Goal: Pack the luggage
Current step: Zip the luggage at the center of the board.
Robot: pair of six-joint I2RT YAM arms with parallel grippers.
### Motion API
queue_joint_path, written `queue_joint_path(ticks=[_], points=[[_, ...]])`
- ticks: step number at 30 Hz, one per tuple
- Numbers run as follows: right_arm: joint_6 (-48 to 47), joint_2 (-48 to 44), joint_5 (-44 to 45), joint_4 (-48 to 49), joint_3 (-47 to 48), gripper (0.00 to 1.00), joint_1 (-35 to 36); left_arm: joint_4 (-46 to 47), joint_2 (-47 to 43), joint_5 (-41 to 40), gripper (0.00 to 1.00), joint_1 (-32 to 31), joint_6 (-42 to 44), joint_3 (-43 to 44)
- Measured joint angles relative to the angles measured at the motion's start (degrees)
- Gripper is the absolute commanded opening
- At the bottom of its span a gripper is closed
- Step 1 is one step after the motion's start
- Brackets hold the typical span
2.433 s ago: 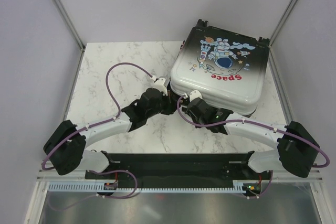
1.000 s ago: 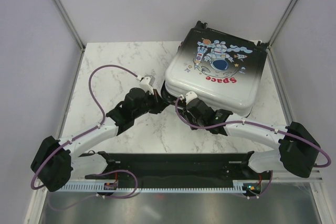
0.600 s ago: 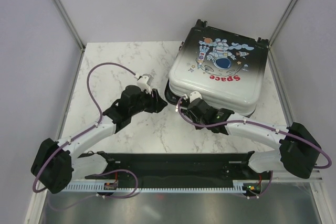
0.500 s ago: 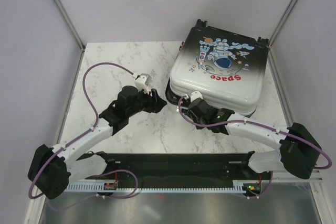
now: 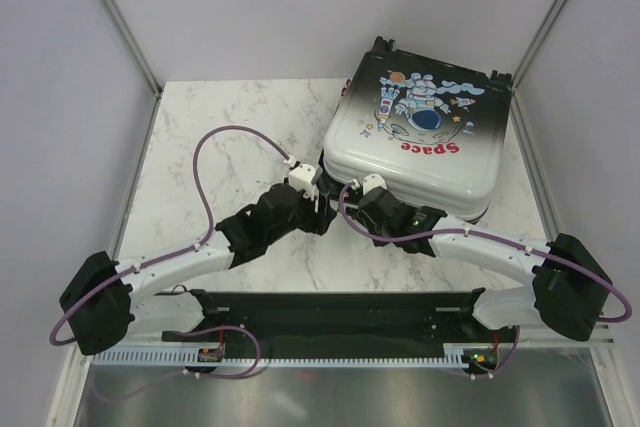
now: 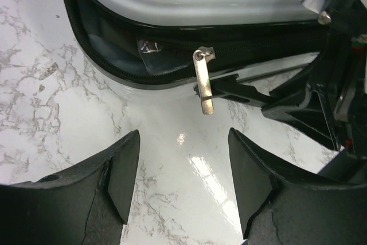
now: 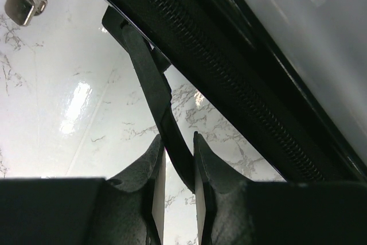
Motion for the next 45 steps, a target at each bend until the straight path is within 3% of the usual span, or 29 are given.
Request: queue_joint_path(ticks=[8, 20, 23, 24, 25, 29, 33, 38, 45], points=[[0.11, 0.09, 0.0, 0.0, 0.0, 0.0, 0.0, 2.97, 6.67, -9.7, 0.69, -4.04, -3.21, 1.09], [0.22, -0.48, -0.22, 1.2, -1.03, 0.0, 0.0, 8.11, 14.16, -12.9, 0.69, -4.46, -5.79, 4.31], [0.26, -0.57, -0.22, 1.4, -1.14, 0.0, 0.0, 7.34, 16.2, -13.42, 0.6, -4.46, -5.81, 5.75], [0.26, -0.57, -0.22, 1.44, -1.14, 0.0, 0.0, 6.64, 16.81, -13.81, 0.48, -4.46, -5.84, 6.29], [0.26, -0.57, -0.2, 1.46, -1.14, 0.0, 0.0, 5.51, 17.53, -14.14, 0.45, -4.46, -5.97, 7.08], [0.33, -0.42, 0.04, 1.57, -1.14, 0.0, -0.44, 3.28, 19.71, -14.45, 0.52, -4.57, -6.23, 9.09], [0.31, -0.35, 0.04, 1.64, -1.14, 0.0, -0.48, 3.21, 19.93, -14.23, 0.45, -4.66, -6.97, 9.29], [0.24, -0.13, 0.07, 1.64, -1.07, 0.0, -0.48, 3.78, 20.06, -11.72, 0.05, -4.63, -8.44, 9.33], [0.22, -0.02, 0.2, 1.53, -1.01, 0.0, -0.48, 2.86, 17.79, -10.34, 0.02, -4.87, -9.16, 9.29]])
